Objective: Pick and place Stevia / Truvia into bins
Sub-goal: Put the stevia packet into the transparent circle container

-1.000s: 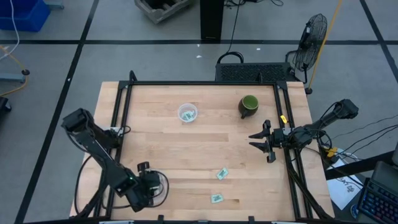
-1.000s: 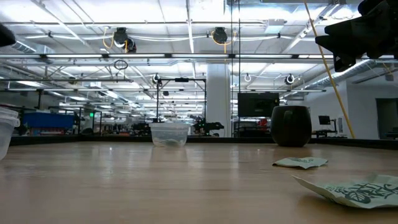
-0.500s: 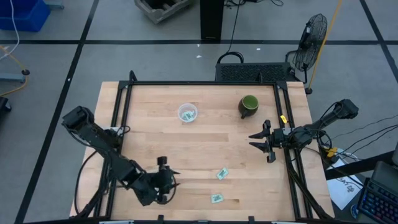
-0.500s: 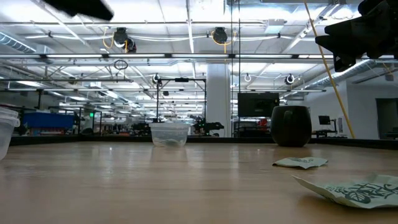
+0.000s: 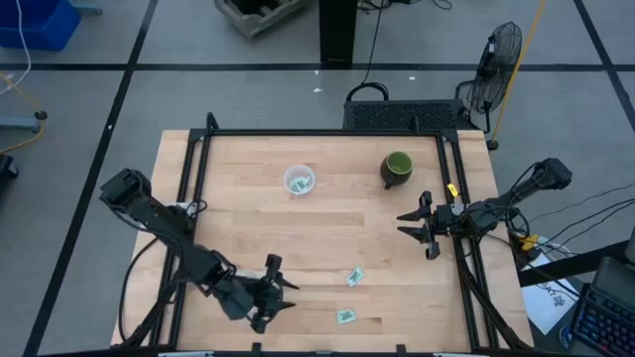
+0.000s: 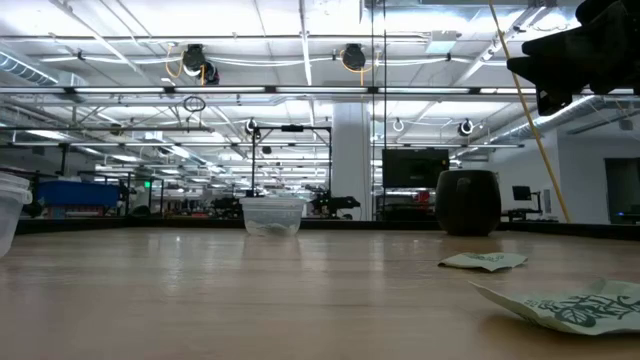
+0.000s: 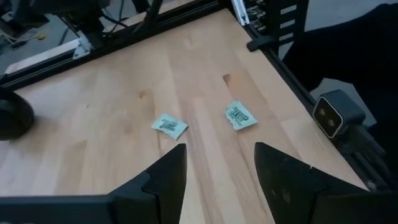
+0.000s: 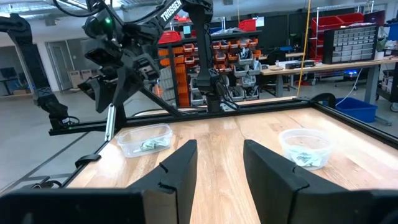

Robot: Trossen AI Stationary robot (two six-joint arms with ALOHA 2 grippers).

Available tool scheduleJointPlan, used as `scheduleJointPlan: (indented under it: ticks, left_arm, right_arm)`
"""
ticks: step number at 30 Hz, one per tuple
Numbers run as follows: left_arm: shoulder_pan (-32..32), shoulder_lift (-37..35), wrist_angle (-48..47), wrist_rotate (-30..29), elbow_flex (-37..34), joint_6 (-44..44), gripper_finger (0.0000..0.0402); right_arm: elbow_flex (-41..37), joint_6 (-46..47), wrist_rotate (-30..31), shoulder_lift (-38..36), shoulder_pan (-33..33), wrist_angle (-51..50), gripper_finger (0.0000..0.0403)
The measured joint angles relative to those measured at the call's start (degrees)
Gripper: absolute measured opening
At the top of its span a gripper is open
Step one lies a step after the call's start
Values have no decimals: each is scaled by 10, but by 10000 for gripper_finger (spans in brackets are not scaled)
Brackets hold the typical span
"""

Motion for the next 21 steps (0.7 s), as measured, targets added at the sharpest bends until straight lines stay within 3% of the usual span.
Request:
scheduleJointPlan:
  ticks: [4, 8, 11, 18, 21]
  left_arm:
    - [12, 0, 21, 38, -4, 17, 195]
    - [25, -1, 158, 111, -64, 57, 195]
    - [34, -26, 224, 134, -123, 53, 195]
    - [39, -146, 388, 139, -266, 63, 195]
    - [43, -205, 444, 135, -337, 62, 195]
  right_arm:
    - [0, 0, 0, 0, 0, 0, 123]
    - [0, -14, 0, 0, 0, 18, 123]
    - [0, 8, 0, 0, 0, 55, 123]
    - [0, 104, 1, 4, 0, 96, 123]
    - [0, 96, 34, 10, -7, 120, 123]
